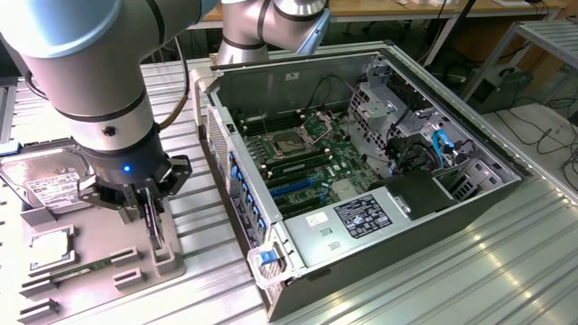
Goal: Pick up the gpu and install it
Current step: 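Pick up the gpu and move the gpu toward the slot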
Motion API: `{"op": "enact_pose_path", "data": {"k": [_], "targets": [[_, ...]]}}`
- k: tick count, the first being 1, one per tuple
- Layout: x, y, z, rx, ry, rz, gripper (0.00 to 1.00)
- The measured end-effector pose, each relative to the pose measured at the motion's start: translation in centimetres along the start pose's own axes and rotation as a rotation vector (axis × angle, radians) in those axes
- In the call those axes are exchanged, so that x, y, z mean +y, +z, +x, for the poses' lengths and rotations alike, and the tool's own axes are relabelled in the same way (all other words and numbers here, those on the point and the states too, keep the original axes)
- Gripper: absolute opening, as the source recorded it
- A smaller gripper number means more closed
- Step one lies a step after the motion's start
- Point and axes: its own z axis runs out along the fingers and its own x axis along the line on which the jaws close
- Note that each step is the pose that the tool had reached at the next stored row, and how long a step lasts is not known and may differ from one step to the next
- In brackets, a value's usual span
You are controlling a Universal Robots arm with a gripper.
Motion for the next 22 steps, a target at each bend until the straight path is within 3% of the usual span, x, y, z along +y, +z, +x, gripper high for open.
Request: {"op": "enact_pose_path", "data": {"k": [7, 15, 22], "targets": [[0.1, -2.03, -0.1, -0.0001, 0.0, -0.0001, 0.28], [0.1, -2.07, 0.0, 0.0001, 0.0, -0.0008, 0.28], [0.16, -3.16, -0.1, -0.0001, 0.0, -0.0023, 0.28]]}}
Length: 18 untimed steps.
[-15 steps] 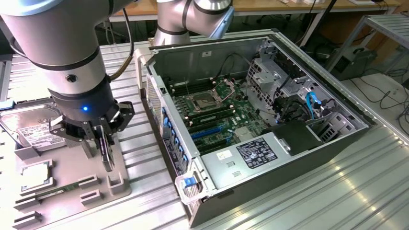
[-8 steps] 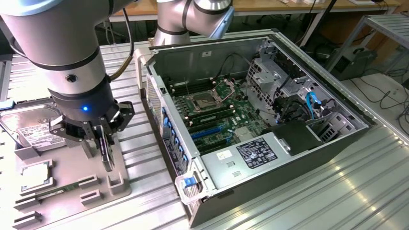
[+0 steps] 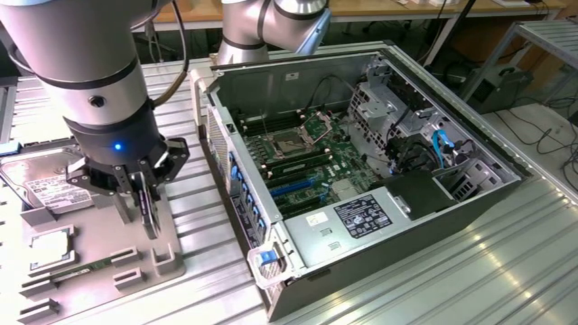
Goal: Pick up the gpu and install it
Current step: 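Pick up the gpu and move the gpu toward the slot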
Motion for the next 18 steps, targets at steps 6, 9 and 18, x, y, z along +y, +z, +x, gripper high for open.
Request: {"op": "enact_pose_path", "data": {"k": [6, 9, 18], "targets": [[0.04, -0.75, 0.0, 0.0001, 0.0, -0.0006, 0.28], [0.05, -0.97, 0.0, 0.0001, 0.0, -0.0008, 0.28], [0.09, -1.76, 0.0, 0.0, 0.0, -0.0008, 0.28]]}}
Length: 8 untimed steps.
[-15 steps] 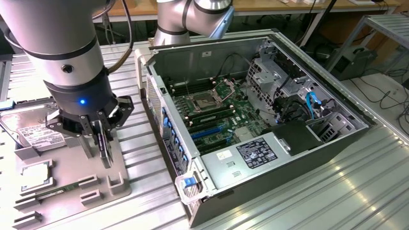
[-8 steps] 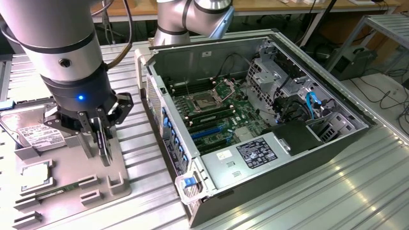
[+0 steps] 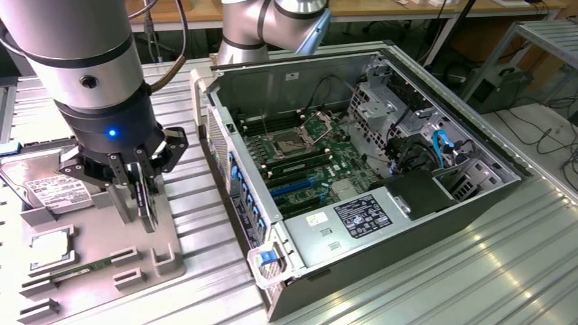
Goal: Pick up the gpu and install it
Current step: 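Pick up the gpu and move the gpu toward the slot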
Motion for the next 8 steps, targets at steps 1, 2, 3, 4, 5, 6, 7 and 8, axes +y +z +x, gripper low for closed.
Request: {"op": "enact_pose_path", "data": {"k": [1, 2, 3, 4, 5, 6, 7, 8], "targets": [[0.0, -0.06, 0.0, 0.0001, 0.0, 0.0, 0.28], [0.01, -0.09, 0.0, 0.0, 0.0, -0.0001, 0.28], [0.01, -0.1, -0.01, -0.0001, 0.0, -0.0001, 0.28], [0.01, -0.16, 0.0, 0.0001, 0.0, 0.0001, 0.28], [0.01, -0.2, -0.01, 0.0, 0.0, 0.0, 0.28], [0.01, -0.23, -0.01, 0.0001, 0.0, 0.0, 0.28], [0.02, -0.28, -0.01, 0.0001, 0.0, 0.0, 0.28], [0.02, -0.33, -0.01, 0.0001, 0.0, 0.0, 0.28]]}}
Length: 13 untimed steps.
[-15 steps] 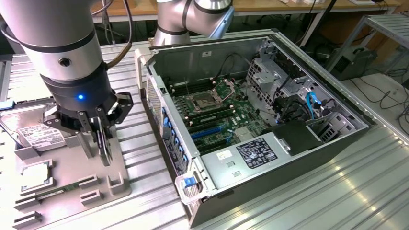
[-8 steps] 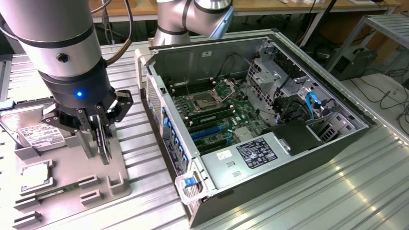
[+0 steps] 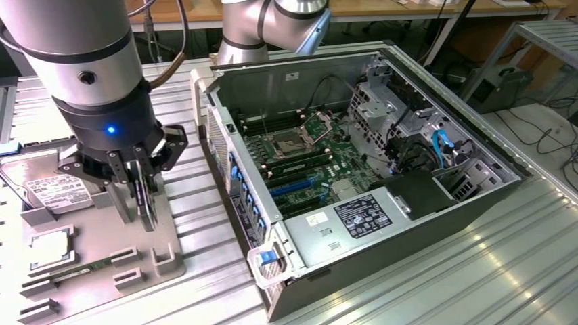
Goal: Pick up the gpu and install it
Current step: 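Pick up the gpu and move the gpu toward the slot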
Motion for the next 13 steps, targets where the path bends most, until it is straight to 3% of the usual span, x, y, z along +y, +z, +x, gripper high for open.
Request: {"op": "enact_pose_path", "data": {"k": [7, 9, 13], "targets": [[0.03, -0.5, 0.0, 0.0, 0.0, 0.0, 0.28], [0.13, -2.41, -0.1, 0.0, 0.0, 0.0, 0.28], [0.26, -4.89, -0.1, 0.0001, 0.0, 0.0032, 0.28]]}}
